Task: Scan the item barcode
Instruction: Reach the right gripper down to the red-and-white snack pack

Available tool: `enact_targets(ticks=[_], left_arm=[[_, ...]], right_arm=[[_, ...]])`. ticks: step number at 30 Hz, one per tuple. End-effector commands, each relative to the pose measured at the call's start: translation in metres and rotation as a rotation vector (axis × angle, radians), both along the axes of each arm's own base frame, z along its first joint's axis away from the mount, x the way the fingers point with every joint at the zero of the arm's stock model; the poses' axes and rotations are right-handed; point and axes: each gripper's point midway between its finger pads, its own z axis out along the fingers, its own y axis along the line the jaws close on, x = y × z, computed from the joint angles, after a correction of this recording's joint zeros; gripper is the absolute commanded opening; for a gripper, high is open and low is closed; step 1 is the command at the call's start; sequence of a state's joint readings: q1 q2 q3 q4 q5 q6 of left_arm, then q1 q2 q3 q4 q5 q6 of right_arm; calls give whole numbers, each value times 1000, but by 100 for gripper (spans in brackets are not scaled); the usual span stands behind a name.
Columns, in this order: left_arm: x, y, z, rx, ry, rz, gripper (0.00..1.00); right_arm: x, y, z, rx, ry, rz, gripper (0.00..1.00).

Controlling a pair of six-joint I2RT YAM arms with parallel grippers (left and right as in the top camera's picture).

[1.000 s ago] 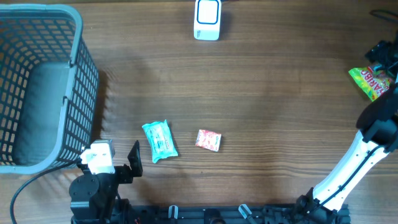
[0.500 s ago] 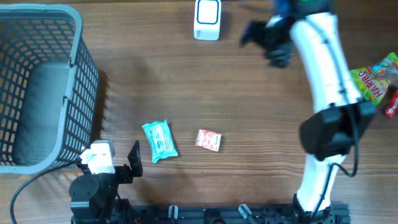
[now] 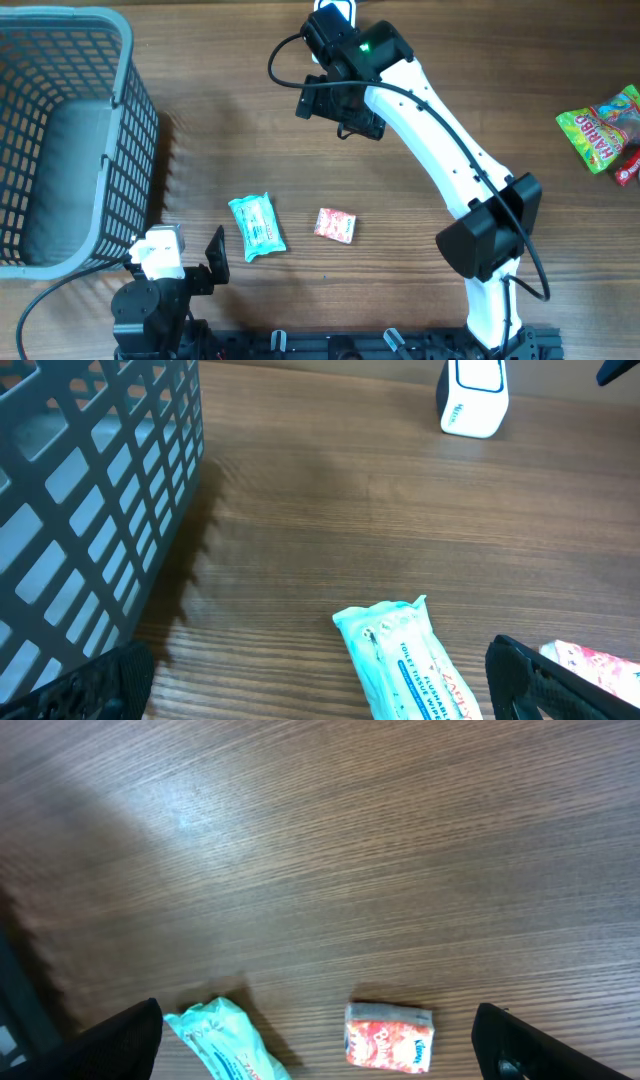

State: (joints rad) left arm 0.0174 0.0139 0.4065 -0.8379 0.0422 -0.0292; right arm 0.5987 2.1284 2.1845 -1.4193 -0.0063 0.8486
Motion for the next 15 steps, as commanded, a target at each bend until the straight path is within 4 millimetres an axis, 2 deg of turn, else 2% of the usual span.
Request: enact_targets(ticks=[1,5,6,7,10,15], left_arm=[[0,0,-1,2,-2,2,100],[0,0,-1,2,-2,2,100],[0,0,-1,2,-2,2,100],[0,0,-1,2,-2,2,100],[0,0,-1,2,-2,2,100],[0,0,-1,2,-2,2,100]], right_arm=[[-3,-8,-22,-55,37,-21,100],[-59,-17,-83,-74,309,-25,100],[-79,-27,-103,-106,397,-95,100],[-90,-29,-115,-110,438,-127,100],[-100,-19,-126,-44,491,-123,100],[-111,-6,-125,-59,498,-161,100]])
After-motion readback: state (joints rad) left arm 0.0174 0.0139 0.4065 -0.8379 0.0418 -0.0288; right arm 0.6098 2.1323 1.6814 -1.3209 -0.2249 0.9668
